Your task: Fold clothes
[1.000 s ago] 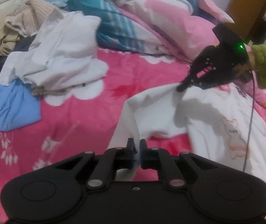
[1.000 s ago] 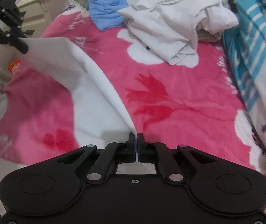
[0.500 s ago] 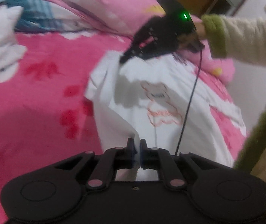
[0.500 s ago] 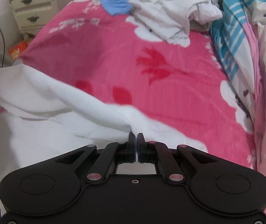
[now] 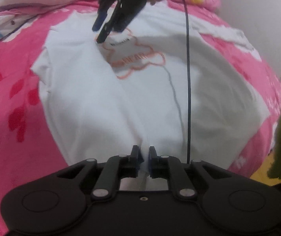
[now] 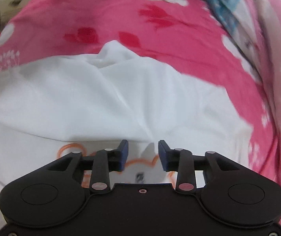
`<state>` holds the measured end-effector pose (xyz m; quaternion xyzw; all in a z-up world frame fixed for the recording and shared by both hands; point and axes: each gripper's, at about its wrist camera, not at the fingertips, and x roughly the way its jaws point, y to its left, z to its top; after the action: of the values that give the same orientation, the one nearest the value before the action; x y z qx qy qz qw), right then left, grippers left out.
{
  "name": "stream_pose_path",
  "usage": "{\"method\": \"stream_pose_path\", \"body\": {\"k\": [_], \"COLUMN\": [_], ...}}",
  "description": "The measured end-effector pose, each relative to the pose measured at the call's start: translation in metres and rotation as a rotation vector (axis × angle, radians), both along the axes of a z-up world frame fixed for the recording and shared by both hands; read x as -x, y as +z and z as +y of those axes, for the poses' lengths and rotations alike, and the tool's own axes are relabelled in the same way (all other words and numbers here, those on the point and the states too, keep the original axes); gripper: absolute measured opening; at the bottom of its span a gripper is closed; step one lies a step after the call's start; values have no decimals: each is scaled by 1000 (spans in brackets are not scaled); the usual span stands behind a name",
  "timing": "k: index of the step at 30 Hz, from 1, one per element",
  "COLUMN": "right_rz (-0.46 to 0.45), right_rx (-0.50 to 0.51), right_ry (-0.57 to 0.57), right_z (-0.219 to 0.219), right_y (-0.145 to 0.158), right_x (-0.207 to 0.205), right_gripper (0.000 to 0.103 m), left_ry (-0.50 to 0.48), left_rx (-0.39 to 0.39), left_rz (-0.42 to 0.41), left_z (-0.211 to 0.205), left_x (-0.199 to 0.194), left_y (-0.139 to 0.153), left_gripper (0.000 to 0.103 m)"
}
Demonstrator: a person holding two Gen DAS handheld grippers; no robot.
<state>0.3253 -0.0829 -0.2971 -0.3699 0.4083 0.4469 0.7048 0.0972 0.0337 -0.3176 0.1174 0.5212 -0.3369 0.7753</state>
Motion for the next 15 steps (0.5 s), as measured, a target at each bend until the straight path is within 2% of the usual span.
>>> {"method": "stream_pose_path", "body": {"k": [2,3,4,7,8,10,13,15], "right_rz": [37,71,124,315,375,510,634,658], "right_rx": [-30,-56,-103,-224,-248,-274,-279,-294], "right_ry": [-90,-139,-197,-297,-312,-317,-334,-390], "right_z": [-16,-26,-39,-71,-79,-91,-95,-90], "right_y": [6,13,24,57,65,80,83,70], "right_x": [10,17,28,67,79,118,162,180], "right_gripper": [34,34,34,34,40,45,53,54], "left_ry": [10,17,23,22,16,33,119,201], "left_rx": [15,41,71,94,104,121,138,102], "left_rz": [30,71,114,145,153,178,194,168], "left_z": [-2,-3,-5,-9,-10,-7,10,24], "left_x": [3,5,10,26,33,44,53,53], "left_y": [-1,-2,-3,2,4,9,18,18], "left_gripper": [13,13,17,25,28,29,31,32]}}
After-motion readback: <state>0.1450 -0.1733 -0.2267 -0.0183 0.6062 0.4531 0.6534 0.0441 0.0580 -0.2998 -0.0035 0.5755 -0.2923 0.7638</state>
